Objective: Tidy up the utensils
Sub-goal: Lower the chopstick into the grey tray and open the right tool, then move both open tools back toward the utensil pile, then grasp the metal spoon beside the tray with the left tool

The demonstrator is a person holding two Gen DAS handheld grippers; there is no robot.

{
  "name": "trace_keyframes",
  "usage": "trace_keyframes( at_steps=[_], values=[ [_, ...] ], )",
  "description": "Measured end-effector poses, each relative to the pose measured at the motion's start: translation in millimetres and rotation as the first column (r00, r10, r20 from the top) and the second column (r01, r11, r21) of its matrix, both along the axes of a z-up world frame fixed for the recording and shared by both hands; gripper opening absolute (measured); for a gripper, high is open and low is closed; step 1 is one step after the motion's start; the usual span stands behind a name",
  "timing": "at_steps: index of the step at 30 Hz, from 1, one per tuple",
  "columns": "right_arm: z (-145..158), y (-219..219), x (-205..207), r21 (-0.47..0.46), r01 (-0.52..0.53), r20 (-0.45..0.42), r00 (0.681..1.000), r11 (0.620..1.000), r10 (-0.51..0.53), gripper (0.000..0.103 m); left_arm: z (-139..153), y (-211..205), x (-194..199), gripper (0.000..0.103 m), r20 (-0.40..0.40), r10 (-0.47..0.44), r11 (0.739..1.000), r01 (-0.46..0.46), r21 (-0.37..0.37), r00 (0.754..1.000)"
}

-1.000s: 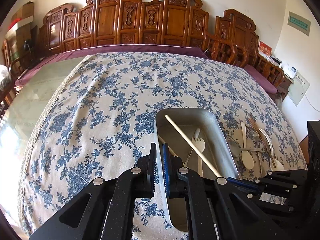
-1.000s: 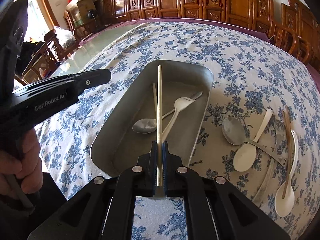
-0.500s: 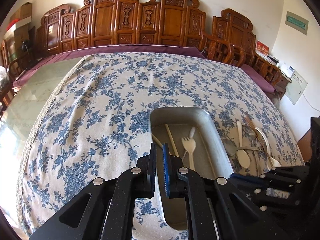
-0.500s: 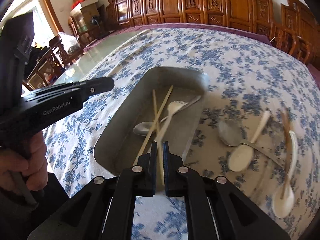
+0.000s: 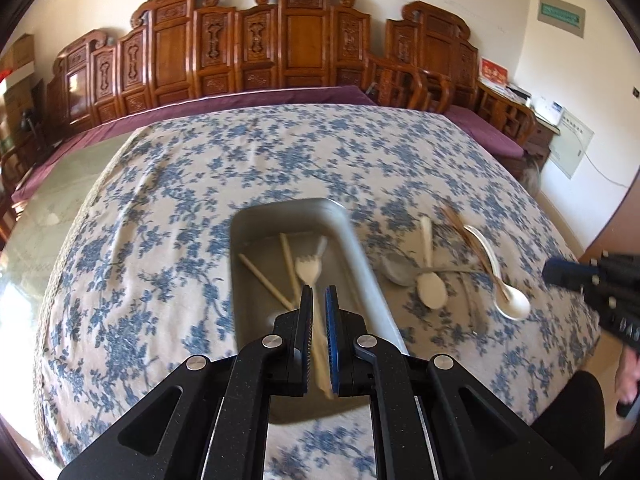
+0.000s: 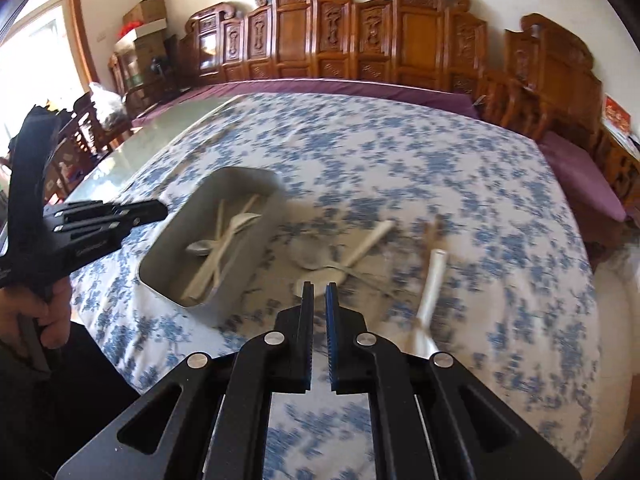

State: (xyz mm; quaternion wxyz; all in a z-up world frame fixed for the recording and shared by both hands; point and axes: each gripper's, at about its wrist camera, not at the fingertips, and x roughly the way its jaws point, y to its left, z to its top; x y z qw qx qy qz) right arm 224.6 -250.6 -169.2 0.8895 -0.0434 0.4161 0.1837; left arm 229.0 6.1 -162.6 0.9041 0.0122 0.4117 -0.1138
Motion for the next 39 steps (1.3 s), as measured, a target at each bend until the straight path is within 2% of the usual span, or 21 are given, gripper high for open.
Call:
trace_keyframes(
  at_steps=[2, 4, 12, 19, 21, 28, 32, 36, 39],
  values=[
    [2.4, -10.3, -3.7, -0.005, 0.013, 0.002, 1.0, 1.0, -0.013, 0.008, 0.9, -9.9, -6.0, 0.007, -0.016, -0.017, 1.0, 0.017, 0.002, 1.0],
    [5.3, -18.7, -7.8, -0.009, 0.021, 0.006, 1.0, 1.0, -0.021, 0.008, 2.8, -18.8, -11.0, 0.016, -0.027, -0.029, 0.999, 0.03, 0.011, 0.999],
    [22.4, -51.6, -23.9, -0.008, 0.072, 0.019, 0.997, 0.997, -0.072, 0.008, 21.3, -37.1, -25.1, 0.022, -0.057, -0.046, 0.999, 0.047, 0.024, 0.997],
    [27.3, -67.6, -28.7, -0.005, 0.086, 0.013, 0.996, 0.996, -0.086, 0.008, 36.1, -49.4, -15.1, 0.037, -0.064, -0.075, 0.996, 0.078, 0.041, 0.995],
    [22.6, -70.3, -25.2, 0.002, 0.092, -0.001, 0.996, 0.996, -0.092, 0.008, 34.5, -55.4, -6.9, 0.038, -0.074, -0.092, 0.994, 0.095, 0.049, 0.993],
    [-9.1, -78.4, 4.8, 0.017, 0.095, -0.073, 0.993, 0.995, -0.094, 0.008, 14.7, -78.7, 44.8, 0.038, -0.144, -0.162, 0.981, 0.175, 0.085, 0.976],
    [-27.3, -81.5, 27.9, 0.028, 0.102, -0.11, 0.989, 0.994, -0.098, 0.016, -7.6, -95.1, 80.3, 0.038, -0.205, -0.207, 0.966, 0.233, 0.11, 0.957],
    [-43.5, -84.4, 44.9, 0.032, 0.106, -0.141, 0.985, 0.994, -0.101, 0.017, -31.5, -109.3, 106.3, 0.038, -0.261, -0.24, 0.948, 0.284, 0.144, 0.935],
    [-53.7, -84.4, 52.6, 0.04, 0.105, -0.16, 0.982, 0.994, -0.097, 0.017, -44.0, -115.2, 118.4, 0.038, -0.298, -0.264, 0.938, 0.315, 0.141, 0.917]
  ],
)
